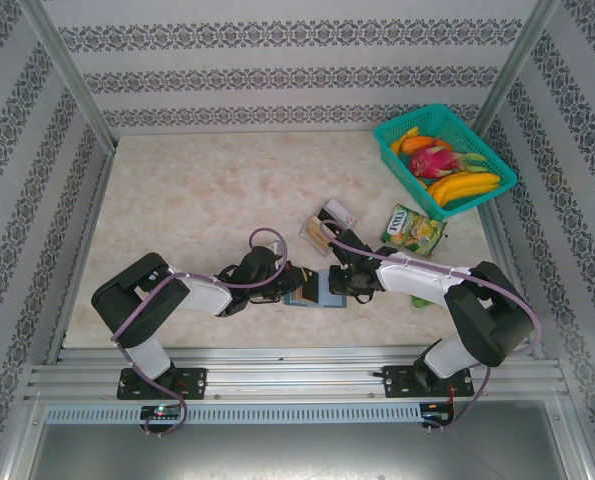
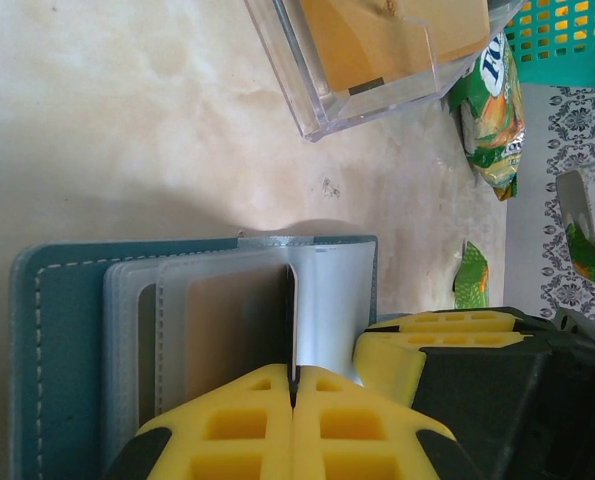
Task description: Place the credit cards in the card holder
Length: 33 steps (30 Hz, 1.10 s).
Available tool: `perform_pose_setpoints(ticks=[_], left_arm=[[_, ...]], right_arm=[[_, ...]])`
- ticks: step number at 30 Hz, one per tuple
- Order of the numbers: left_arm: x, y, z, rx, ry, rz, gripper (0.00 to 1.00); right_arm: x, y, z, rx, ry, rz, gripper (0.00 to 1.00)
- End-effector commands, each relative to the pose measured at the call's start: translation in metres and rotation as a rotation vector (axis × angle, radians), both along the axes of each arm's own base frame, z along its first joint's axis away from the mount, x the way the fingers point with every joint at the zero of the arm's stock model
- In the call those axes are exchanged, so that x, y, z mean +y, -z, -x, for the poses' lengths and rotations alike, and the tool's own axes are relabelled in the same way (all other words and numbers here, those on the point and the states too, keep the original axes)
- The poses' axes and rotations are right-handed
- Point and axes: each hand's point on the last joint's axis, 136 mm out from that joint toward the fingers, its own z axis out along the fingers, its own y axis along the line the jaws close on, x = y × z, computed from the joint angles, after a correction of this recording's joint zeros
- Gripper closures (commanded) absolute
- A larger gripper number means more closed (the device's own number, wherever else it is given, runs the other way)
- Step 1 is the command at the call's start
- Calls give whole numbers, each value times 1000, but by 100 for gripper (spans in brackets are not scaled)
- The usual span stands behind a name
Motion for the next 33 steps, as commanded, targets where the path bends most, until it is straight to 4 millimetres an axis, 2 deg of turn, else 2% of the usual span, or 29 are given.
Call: perform_pose_setpoints(ticks=[1,4,7,14,19,24,33], left_arm=[[-12,6,12,31,70,-6,94],[-13,4,13,34,73,1,93],[-10,3,14,31,61,3,100],[-8,-10,11,-2,40,54,100],[-9,-13,9,-16,42,66,100],[-8,-15,9,-29,33,71,100],[-16,-5,6,-12,53,72,100]], right_arm=[[-12,12,7,31,-5,54,81],[-12,13,8,32,-5,56,81],[-13,13,8,31,-4,57,81],[-14,6,7,15,12,47,81],[-14,-1,5,-3,19,32,79],[-16,0,5,0,21,34,79],[-15,2,5,5,23,28,79]])
